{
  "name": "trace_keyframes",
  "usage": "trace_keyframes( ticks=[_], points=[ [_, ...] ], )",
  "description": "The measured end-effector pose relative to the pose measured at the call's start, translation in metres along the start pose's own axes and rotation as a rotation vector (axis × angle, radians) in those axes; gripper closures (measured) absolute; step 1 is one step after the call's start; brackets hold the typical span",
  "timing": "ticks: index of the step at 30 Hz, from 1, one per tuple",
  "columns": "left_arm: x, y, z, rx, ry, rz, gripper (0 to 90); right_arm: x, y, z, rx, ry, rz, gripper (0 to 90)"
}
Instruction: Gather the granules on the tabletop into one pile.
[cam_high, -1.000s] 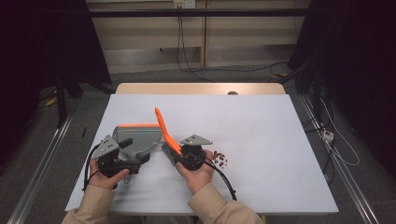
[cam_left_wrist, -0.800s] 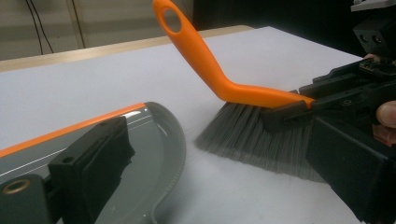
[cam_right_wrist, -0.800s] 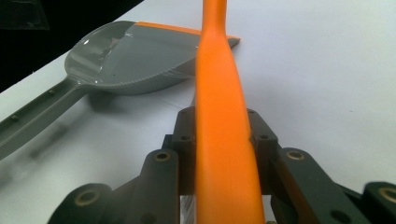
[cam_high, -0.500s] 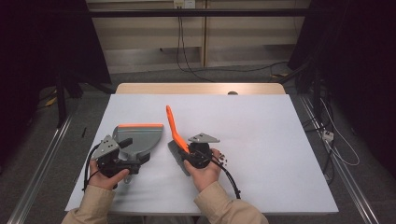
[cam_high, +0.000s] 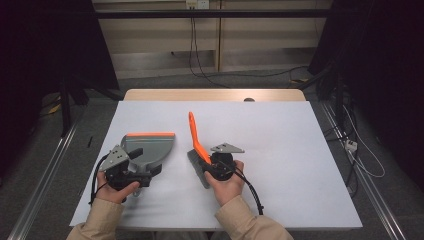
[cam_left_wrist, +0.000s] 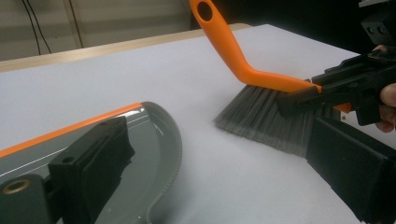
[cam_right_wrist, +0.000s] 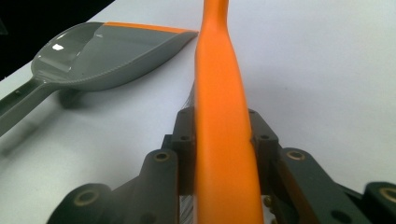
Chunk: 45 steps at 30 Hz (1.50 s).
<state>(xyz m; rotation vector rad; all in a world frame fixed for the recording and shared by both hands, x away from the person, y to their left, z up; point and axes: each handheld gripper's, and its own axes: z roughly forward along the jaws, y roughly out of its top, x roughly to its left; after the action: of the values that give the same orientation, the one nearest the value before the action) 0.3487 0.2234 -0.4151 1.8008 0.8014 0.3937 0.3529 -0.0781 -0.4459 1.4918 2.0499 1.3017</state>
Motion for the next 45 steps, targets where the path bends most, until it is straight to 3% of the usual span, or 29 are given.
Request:
trace_keyframes(
  ticks=[13, 45],
  points=[
    [-0.002, 0.0, 0.002, 0.003, -0.007, 0.003, 6.6, -0.021, -0.004, -0.015, 0.005, -0.025, 0.026, 70.5],
    [-0.003, 0.0, 0.003, 0.01, -0.009, 0.009, 6.5, -0.044, -0.008, -0.039, 0.019, -0.076, 0.033, 70.4]
  ],
)
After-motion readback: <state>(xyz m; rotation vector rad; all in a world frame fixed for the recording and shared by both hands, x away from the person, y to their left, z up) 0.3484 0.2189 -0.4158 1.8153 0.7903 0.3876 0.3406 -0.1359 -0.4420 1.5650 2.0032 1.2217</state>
